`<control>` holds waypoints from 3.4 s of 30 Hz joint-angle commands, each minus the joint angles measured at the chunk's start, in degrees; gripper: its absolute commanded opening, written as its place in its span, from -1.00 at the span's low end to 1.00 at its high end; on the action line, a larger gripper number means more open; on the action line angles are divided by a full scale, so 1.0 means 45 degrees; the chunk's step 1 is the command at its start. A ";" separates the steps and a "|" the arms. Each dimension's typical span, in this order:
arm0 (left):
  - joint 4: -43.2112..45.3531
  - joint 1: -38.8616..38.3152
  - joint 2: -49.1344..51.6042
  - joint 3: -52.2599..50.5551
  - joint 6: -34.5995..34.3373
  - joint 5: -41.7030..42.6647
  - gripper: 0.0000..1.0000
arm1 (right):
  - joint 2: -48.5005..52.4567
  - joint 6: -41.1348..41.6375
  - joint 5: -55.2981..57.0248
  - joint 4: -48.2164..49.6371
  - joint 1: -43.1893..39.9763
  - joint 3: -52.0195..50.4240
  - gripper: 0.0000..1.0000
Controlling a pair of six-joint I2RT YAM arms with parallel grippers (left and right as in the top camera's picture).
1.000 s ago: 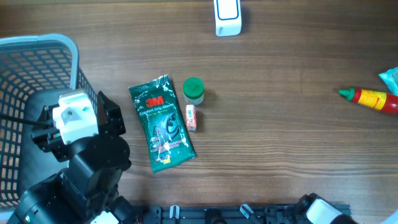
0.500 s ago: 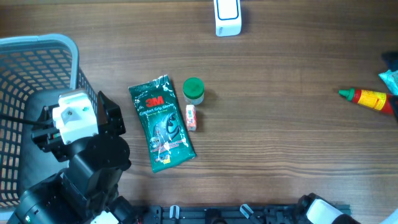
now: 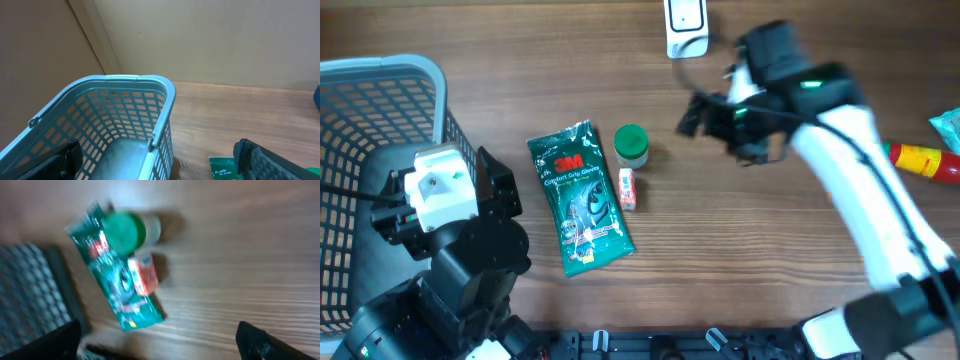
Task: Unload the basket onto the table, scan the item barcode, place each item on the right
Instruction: 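Grasp the green-lid jar with the right gripper, then carry the jar with the right gripper up toward the white scanner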
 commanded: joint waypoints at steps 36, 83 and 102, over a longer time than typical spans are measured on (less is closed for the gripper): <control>0.0039 -0.0010 -0.0044 0.0015 0.0063 0.0024 1.00 | 0.5411 -0.2856 0.6819 0.8388 0.4439 -0.1481 0.98; 0.0039 -0.0010 -0.0044 0.0015 0.0063 0.0019 1.00 | 0.4566 -1.0462 0.3269 0.3337 -0.0442 -0.1690 0.91; 0.0039 -0.0010 -0.0044 0.0015 0.0063 0.0024 1.00 | 0.4522 1.3372 0.1370 0.2084 -0.0471 -0.0272 0.18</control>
